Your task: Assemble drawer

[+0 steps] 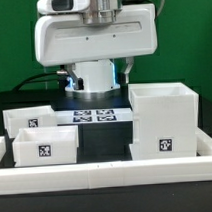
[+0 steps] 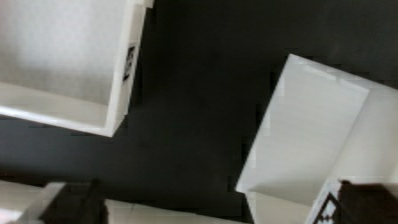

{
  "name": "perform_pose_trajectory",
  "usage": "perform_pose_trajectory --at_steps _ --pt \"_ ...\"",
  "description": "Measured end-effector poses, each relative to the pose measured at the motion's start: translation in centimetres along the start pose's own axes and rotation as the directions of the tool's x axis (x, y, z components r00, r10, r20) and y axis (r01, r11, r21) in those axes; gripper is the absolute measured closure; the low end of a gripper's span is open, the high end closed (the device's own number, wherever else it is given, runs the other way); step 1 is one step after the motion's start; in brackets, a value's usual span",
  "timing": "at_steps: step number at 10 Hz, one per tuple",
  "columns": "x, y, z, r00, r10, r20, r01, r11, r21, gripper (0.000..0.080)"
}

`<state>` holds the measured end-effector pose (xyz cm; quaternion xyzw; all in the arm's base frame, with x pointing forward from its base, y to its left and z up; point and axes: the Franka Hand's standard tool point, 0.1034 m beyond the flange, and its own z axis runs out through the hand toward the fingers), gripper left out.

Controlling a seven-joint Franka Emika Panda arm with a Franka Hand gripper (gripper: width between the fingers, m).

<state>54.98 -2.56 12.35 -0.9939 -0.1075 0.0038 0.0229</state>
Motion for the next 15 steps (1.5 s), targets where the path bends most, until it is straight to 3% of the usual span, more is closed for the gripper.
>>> perform_pose_trajectory --at_steps 2,3,5,9,11,15 --pt "-1.3 2.7 0.9 0.997 0.074 0.006 -0.074 0.997 0.031 0.015" --pt "-1.9 3.5 1.6 0.996 0.09 0.012 -0.09 0.995 0.029 0.015" --pt "-3.0 4.2 3.5 0.991 0.13 0.029 -0.131 0.99 0.048 0.015" --pt "-4.1 5.2 7.6 0.99 0.142 0.019 -0.142 0.99 0.007 0.015" --pt "-4.5 5.1 9.4 0.99 0.139 0.03 -0.139 0.99 -0.001 0.015" --pt "-5.0 4.8 11.2 0.991 0.129 0.034 -0.128 0.992 -0.012 0.015"
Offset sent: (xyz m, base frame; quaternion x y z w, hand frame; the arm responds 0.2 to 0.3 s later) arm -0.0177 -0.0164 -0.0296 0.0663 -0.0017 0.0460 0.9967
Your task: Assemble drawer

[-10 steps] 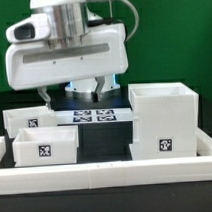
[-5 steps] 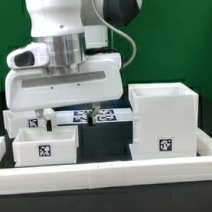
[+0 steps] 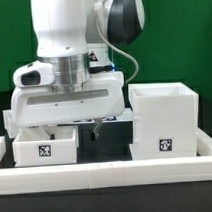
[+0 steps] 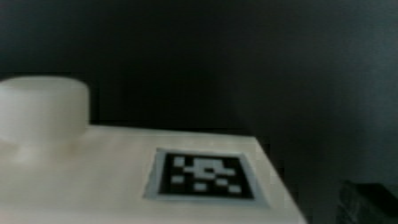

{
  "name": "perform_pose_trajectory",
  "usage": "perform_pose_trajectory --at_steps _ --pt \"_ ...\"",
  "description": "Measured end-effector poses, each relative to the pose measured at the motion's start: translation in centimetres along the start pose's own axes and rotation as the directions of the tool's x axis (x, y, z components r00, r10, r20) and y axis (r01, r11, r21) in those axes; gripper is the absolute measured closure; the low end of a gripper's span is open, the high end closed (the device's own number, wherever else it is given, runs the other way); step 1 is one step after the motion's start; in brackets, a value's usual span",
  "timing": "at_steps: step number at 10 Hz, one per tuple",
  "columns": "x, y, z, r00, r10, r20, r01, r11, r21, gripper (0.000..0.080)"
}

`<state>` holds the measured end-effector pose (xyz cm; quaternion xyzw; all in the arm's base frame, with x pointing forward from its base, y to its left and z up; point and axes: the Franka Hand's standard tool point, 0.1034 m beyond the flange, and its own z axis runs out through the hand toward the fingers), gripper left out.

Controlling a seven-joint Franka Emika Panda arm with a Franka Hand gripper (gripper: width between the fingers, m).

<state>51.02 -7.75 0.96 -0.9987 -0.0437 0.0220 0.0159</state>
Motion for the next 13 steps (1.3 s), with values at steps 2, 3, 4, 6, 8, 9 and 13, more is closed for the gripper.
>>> perform_pose_trajectory --at_steps 2,3,4,6,8,9,13 --pt "-0.11 -0.06 0.28 1.0 0.001 0.004 -0.001 1.0 0.0 0.015" --pt "-0.1 -0.08 0.28 1.0 0.001 0.004 -0.001 1.0 0.0 0.0249" --pt "-0.09 -0.14 0.28 1.0 0.001 0.004 -0.001 1.0 0.0 0.0249" --pt "-0.1 -0.12 0.29 1.0 0.001 0.004 -0.001 1.0 0.0 0.0579" --pt "-0.09 -0.1 0.28 1.0 0.0 0.004 0.0 1.0 0.0 0.0734" --pt "-0.08 -0.08 0.28 1.0 0.001 0.003 -0.001 1.0 -0.001 0.0757" --pt "-0.08 -0.09 0.27 1.0 0.001 0.003 -0.001 1.0 -0.001 0.0757"
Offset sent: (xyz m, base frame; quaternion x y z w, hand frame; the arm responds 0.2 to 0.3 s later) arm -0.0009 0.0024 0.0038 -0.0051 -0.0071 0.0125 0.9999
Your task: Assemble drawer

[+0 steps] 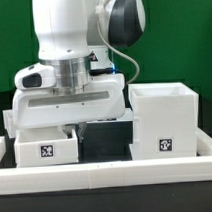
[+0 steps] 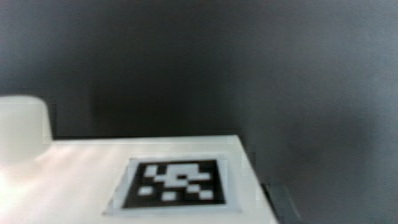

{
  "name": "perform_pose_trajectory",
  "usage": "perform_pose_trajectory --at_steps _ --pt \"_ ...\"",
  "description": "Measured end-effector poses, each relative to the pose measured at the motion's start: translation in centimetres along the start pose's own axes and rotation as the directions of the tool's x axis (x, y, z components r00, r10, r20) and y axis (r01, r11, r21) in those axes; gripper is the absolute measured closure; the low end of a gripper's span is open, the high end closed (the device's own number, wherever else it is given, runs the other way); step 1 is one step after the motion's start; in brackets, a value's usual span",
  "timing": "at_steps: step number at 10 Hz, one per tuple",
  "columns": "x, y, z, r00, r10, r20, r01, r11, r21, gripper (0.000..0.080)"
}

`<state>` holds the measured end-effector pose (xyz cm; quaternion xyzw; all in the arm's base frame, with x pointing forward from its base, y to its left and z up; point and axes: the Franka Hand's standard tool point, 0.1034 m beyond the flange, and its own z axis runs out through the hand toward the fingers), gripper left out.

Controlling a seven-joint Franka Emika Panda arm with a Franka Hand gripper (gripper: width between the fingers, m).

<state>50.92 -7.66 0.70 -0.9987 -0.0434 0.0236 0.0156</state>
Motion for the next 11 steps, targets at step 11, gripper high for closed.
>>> perform_pose_trajectory --at_steps 11 --pt "-0.3 -1.0 -1.4 0.731 -0.683 0.007 0.682 0.73 -0.043 0.0757"
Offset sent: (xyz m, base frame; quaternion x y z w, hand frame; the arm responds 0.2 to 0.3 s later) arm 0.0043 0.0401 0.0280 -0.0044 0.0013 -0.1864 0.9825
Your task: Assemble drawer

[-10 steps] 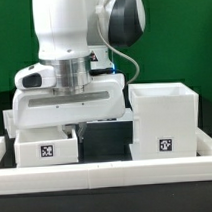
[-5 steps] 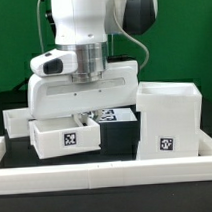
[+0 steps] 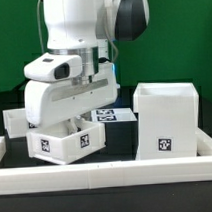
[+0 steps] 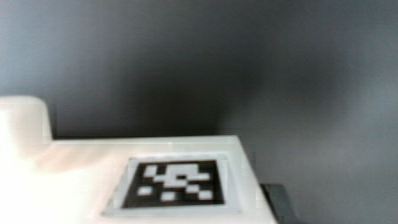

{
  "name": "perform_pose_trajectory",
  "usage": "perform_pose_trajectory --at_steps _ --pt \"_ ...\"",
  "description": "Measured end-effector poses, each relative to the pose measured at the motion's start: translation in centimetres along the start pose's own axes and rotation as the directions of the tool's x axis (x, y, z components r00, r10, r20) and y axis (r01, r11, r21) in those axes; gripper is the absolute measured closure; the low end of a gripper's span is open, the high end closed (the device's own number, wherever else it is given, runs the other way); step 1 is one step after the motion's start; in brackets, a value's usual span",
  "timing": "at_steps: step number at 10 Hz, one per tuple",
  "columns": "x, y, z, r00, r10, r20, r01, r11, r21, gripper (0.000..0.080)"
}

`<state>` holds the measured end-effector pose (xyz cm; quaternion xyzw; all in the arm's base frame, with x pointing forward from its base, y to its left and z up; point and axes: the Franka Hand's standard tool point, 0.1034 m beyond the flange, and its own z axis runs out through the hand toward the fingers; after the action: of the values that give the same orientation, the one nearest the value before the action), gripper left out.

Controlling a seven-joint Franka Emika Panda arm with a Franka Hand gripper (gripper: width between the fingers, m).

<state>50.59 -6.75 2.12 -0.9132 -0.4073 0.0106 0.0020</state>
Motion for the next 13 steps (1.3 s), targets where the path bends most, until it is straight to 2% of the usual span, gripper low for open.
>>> perform_pose_trajectory --at_steps 1,3,5,8,12,13 --pt "-0.1 0.1 0.0 0.993 -0.117 0.011 0.117 0.993 -0.004 0.0757" --pt "-0.3 0.2 0.1 0.981 -0.191 0.015 0.191 0.982 -0.003 0.0757" --pt "-0.2 0.1 0.1 0.926 -0.375 0.033 0.376 0.927 -0.004 0.0757" --pt "1.7 -1.2 0.0 0.89 -0.452 0.05 0.453 0.892 0.006 0.0757" --pt "1.5 -1.1 0.0 0.892 -0.449 0.05 0.45 0.893 0.003 0.0757" --pt "1.5 -1.6 0.3 0.876 -0.48 0.054 0.48 0.877 0.004 0.0757"
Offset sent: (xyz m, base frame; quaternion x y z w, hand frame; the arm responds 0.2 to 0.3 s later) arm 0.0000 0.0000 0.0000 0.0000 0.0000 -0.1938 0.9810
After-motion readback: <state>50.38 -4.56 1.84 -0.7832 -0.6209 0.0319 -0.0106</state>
